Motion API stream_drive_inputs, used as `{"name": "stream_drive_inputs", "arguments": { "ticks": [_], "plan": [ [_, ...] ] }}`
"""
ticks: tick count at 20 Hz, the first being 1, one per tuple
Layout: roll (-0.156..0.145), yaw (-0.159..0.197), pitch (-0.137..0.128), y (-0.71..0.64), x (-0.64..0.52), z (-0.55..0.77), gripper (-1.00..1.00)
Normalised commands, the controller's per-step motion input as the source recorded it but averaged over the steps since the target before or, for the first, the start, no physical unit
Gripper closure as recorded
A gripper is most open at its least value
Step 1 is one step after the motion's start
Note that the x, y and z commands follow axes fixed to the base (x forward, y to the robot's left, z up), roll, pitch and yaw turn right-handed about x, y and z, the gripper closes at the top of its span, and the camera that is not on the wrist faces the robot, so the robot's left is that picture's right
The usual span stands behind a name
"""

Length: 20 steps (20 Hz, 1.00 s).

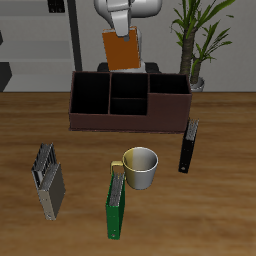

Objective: Place the orange book into the back desk caddy's back compartment

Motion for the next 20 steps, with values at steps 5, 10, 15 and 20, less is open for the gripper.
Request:
{"name": "stream_drive_inputs", "arguments": {
  "ticks": [5,10,15,20],
  "plan": [
    [-0.002,0.01,0.0,-0.03,0.05,-0.07,1.0],
    [0.003,-0.007,-0.009,0.0,0.05,0.0,1.0],
    [0.008,-0.003,0.006,0.02,0.05,-0.08,1.0],
    [0.0,-0.001,0.008,-0.02,0.04,-0.1,1.0]
  ]
}}
